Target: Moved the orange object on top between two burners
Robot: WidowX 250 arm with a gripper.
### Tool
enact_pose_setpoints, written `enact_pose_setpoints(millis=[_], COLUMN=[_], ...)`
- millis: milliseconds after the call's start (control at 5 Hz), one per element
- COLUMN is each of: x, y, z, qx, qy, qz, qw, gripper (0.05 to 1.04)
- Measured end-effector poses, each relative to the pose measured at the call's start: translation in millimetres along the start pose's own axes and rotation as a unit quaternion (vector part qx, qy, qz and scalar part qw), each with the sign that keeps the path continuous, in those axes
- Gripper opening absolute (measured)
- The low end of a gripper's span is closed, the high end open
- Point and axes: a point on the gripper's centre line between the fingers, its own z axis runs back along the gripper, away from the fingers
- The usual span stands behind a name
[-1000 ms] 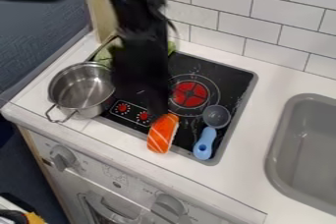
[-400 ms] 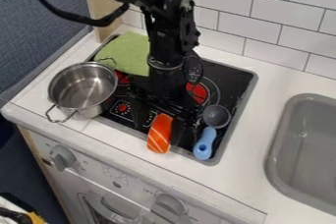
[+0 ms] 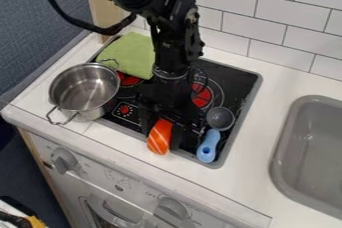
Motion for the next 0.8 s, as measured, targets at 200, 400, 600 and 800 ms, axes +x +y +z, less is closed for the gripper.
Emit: enact_pose_setpoints(millis=[200, 400, 600, 800], x=[0.2, 6.0, 35.1, 64.5], y=[0.3, 3.5, 17.0, 29.5], z=[-0.1, 20.2, 45.8, 43.0], qx=[-0.003, 0.003, 0.007, 0.009], qy=[-0.001, -0.027, -0.059, -0.044], qz=[-0.008, -0.023, -0.010, 0.011], qw=[1.0000, 0.9994, 0.9982, 0.9989], gripper=[0.583, 0.583, 0.582, 0.582])
